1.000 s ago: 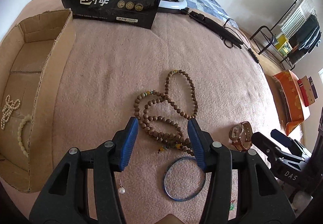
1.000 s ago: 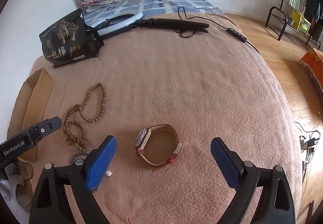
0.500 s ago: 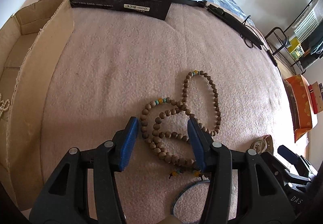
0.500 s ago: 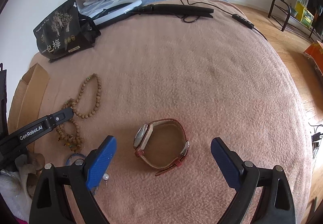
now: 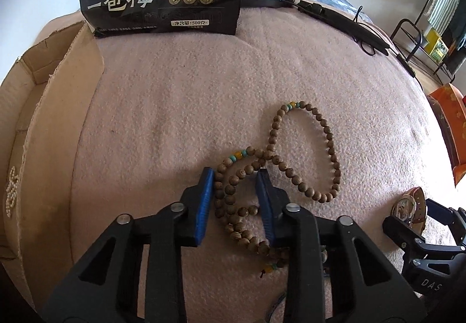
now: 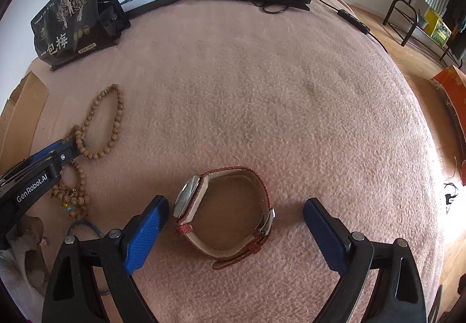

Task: Organize jewelry
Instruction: 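Close the left tool on the wooden-bead mala while the right tool grips the watch, then lift and carry the mala and the watch in both tools over the cardboard box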

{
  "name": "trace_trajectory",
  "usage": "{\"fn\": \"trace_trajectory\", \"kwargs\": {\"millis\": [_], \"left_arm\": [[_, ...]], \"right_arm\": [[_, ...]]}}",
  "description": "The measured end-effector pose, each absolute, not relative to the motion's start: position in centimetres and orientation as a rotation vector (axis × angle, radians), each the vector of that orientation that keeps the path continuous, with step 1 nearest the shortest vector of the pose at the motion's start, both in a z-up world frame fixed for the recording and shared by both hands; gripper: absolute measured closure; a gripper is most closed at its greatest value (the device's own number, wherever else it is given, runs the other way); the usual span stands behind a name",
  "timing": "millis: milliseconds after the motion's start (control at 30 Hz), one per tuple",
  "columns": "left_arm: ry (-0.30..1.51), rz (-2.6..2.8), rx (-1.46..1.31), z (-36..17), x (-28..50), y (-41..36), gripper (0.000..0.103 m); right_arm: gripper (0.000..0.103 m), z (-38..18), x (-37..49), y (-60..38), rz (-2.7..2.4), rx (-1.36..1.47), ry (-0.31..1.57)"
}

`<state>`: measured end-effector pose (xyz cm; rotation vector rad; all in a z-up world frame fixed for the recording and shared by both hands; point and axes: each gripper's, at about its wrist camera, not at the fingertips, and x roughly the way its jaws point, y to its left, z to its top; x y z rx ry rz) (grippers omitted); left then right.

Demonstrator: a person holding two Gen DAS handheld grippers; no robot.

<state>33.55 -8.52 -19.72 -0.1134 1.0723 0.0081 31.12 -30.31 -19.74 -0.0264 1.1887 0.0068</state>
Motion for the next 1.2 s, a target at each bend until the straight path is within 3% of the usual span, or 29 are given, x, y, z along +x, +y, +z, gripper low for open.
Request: {"fn": "trace_trajectory", "kwargs": {"millis": [100,200,333,1200], "left_arm": [[1.074,0.005,-0.118,-19.7,33.5,-8.2,0.096],[1.075,0.003,-0.147,-19.6,33.4,-7.8,0.099],[1.068,-0.007,-0.186,-19.1,33.3,-7.4,0.099],[0.859,-0.16,-0.283,-7.2,29.8,-4.7,0.099]], "right_arm": [[0.012,-19.8,31.1,-30.5,0.005,-0.03,1.198],[0.018,-19.9,31.2,-30.5,0.002,-0.031,1.202],[0.041,-19.5,31.1,-30.6,0.013,-0.011,1.195],[0.043,-13.2,29.0,-30.8,0.068,0.06,1.05]]}}
